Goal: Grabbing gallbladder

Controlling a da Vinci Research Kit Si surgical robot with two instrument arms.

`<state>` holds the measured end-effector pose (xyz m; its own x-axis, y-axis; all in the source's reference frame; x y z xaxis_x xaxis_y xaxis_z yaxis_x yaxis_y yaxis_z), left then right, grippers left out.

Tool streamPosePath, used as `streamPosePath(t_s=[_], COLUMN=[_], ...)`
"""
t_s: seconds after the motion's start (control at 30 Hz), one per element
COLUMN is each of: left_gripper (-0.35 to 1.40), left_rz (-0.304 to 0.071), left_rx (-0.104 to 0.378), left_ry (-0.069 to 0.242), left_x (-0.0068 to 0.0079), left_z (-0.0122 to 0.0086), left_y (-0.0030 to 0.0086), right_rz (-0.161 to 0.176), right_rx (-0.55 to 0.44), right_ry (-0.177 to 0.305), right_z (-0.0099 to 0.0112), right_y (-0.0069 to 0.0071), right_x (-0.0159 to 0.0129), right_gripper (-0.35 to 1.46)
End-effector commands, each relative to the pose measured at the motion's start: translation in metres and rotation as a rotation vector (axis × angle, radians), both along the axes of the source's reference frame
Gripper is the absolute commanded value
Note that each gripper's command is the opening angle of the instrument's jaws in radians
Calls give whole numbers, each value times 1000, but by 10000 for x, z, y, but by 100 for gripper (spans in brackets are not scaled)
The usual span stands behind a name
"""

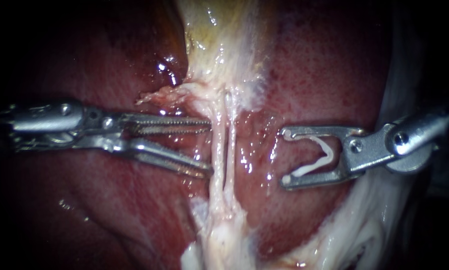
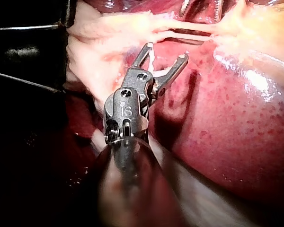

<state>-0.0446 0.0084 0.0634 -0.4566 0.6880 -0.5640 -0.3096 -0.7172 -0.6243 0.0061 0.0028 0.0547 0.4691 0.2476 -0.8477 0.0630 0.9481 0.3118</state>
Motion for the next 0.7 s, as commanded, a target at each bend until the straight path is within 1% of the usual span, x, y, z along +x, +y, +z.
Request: streamPosePath(t_s=[0.03, 0.1, 0.17, 0.27, 0.3, 0.37, 0.43, 0.47, 0.53, 0.57, 0.67, 0.7], left_gripper=[51, 54, 54, 56, 56, 57, 61, 62, 62, 62, 62, 62], left_rz=[-1, -3, -10, -24, -23, -18, -16, -12, -12, -12, -5, -8], left_rx=[-1, -1, -4, 3, -7, -44, -68, -87, -120, -148, -210, -221], left_ry=[1, 2, 2, 7, 8, 10, 11, 10, 9, 11, 22, 26], left_x=[1, 4, 12, 23, 26, 31, 33, 34, 35, 35, 36, 37], left_z=[-2, -8, -20, -45, -53, -70, -83, -91, -102, -107, -114, -114], left_y=[0, 0, 1, 7, 10, 18, 25, 30, 38, 44, 61, 66], right_rz=[0, 0, 0, 0, 2, 2, 2, 2, 2, 2, 2, 2], right_rx=[0, 0, 0, 0, 5, 5, 5, 5, 5, 5, 5, 5], right_ry=[0, 0, 0, 0, -1, -2, -2, -2, -2, -2, -2, -2], right_z=[0, 0, 0, 0, 0, 1, 1, 1, 1, 1, 1, 1], right_y=[0, 0, 0, 0, 0, 0, 0, 0, 0, 0, 0, 0], right_x=[0, 0, 0, -1, -1, 0, 0, 0, 0, 0, -1, -1], right_gripper=[48, 48, 48, 48, 48, 48, 48, 48, 48, 48, 48, 48])
